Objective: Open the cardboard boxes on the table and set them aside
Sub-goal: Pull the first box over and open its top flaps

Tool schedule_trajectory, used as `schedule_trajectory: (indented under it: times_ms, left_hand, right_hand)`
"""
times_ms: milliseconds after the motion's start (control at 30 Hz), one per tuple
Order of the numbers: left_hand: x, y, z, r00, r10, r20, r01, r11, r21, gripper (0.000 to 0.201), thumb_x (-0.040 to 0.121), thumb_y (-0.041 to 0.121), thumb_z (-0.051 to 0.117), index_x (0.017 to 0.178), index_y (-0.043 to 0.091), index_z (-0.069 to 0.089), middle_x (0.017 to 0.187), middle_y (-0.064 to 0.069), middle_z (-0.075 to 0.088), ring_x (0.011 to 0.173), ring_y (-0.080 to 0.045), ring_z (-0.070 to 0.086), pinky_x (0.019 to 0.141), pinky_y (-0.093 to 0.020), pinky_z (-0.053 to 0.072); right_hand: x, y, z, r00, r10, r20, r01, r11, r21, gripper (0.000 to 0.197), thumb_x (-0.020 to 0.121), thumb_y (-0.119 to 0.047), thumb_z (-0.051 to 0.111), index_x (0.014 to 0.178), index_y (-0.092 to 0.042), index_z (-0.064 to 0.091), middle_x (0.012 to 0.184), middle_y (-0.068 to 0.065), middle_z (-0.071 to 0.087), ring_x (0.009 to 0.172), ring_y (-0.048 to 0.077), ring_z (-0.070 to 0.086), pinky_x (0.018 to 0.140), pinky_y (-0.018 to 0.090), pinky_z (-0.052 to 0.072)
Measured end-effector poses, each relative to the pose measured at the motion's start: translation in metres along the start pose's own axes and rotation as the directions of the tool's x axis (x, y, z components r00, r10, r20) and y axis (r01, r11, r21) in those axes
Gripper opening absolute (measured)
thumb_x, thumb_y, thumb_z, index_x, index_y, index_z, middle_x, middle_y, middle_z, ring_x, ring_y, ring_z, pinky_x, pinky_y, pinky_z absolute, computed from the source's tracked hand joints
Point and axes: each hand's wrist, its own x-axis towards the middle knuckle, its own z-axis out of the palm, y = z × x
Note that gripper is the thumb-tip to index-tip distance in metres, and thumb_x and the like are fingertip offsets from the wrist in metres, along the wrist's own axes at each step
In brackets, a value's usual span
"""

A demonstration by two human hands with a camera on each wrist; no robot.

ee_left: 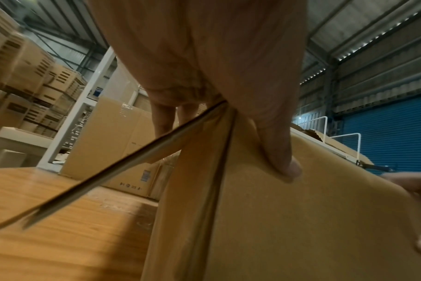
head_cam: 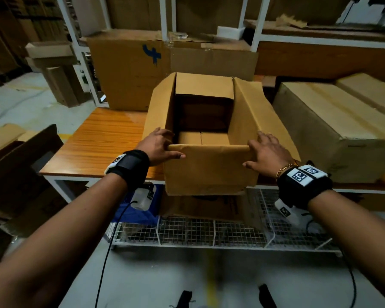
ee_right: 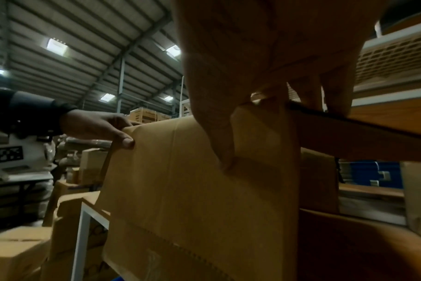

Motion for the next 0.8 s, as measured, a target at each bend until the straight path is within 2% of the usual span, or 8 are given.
schedule_trajectory:
  times_ms: [100,267,400,500,567,667,733,800]
  left_hand:
    - [0.000,-0.001,0.000,1.000,-0.005,-0.016,0.004,1.000,-0.009,0.069,0.073,0.068,0.065,0.118,0.017,0.067,0.143,0.009,0.040,0.141,-0.017,0.027,0.112,-0.046,0.035]
    - [0.002,-0.006,-0.006,0.998,-0.017,0.061,0.013,0.997,0.070,0.075,0.068,0.078,0.057,0.111,0.018,0.071,0.128,0.007,0.047,0.136,-0.022,0.032,0.109,-0.046,0.037]
    - [-0.006,-0.002,-0.020,0.990,-0.057,0.127,0.031,0.979,0.201,0.073,0.076,0.074,0.054,0.117,0.016,0.069,0.148,-0.001,0.039,0.145,-0.025,0.016,0.116,-0.043,0.021]
    - [-0.007,-0.010,-0.029,0.977,-0.093,0.193,0.041,0.965,0.259,0.080,0.070,0.080,0.053,0.117,0.018,0.070,0.150,-0.003,0.039,0.143,-0.027,0.017,0.114,-0.042,0.023]
    - [-0.009,-0.015,-0.036,0.964,-0.141,0.227,0.087,0.969,0.232,0.088,0.063,0.087,0.050,0.112,0.018,0.069,0.141,-0.006,0.047,0.137,-0.028,0.028,0.107,-0.044,0.033]
    - [-0.010,-0.015,-0.050,0.960,-0.156,0.234,0.144,0.987,0.071,0.097,0.051,0.097,0.042,0.099,0.016,0.065,0.114,-0.010,0.062,0.104,-0.026,0.058,0.080,-0.037,0.051]
    - [-0.008,-0.009,-0.061,0.974,-0.130,0.187,0.127,0.991,0.033,0.090,0.065,0.088,0.047,0.121,0.019,0.060,0.124,-0.006,0.059,0.105,-0.023,0.058,0.081,-0.033,0.050]
    - [-0.003,-0.009,-0.077,0.994,-0.057,0.093,0.054,0.998,0.038,0.078,0.079,0.074,0.050,0.140,0.026,0.046,0.147,-0.003,0.038,0.120,-0.024,0.051,0.094,-0.036,0.044]
  right_hand:
    - [0.000,0.003,-0.005,0.999,-0.028,0.024,0.029,0.999,-0.028,0.061,0.079,-0.062,0.065,0.128,-0.032,0.044,0.143,-0.001,0.044,0.140,0.029,0.026,0.097,0.049,0.046]
    - [-0.007,-0.001,-0.011,0.999,-0.016,0.033,0.016,1.000,-0.006,0.049,0.079,-0.061,0.065,0.117,-0.034,0.049,0.132,-0.006,0.056,0.135,0.026,0.030,0.087,0.043,0.045]
    - [-0.015,-0.008,-0.013,0.998,-0.021,0.054,0.020,1.000,0.009,0.051,0.079,-0.062,0.065,0.120,-0.036,0.050,0.132,-0.008,0.056,0.136,0.025,0.029,0.085,0.043,0.046]
    - [-0.022,-0.018,-0.019,0.997,-0.023,0.072,0.023,1.000,0.000,0.056,0.078,-0.064,0.065,0.124,-0.036,0.050,0.129,-0.005,0.056,0.132,0.024,0.033,0.081,0.039,0.045]
    - [-0.025,-0.022,-0.023,0.994,-0.030,0.103,0.030,1.000,-0.005,0.062,0.075,-0.073,0.061,0.124,-0.037,0.049,0.124,-0.001,0.055,0.126,0.025,0.039,0.077,0.036,0.044]
    - [-0.017,-0.026,-0.034,0.992,-0.017,0.128,0.011,0.999,0.049,0.079,0.067,-0.093,0.036,0.123,-0.040,0.051,0.115,0.003,0.059,0.114,0.027,0.049,0.080,0.036,0.044]
    - [-0.007,-0.024,-0.047,0.994,-0.002,0.106,-0.012,0.992,0.127,0.072,0.072,-0.089,0.037,0.118,-0.037,0.055,0.110,-0.001,0.066,0.104,0.024,0.056,0.086,0.039,0.048]
    - [0.006,-0.029,-0.063,0.996,0.015,0.092,-0.031,0.984,0.174,0.062,0.077,-0.081,0.047,0.117,-0.035,0.057,0.112,-0.001,0.067,0.100,0.022,0.059,0.087,0.041,0.051]
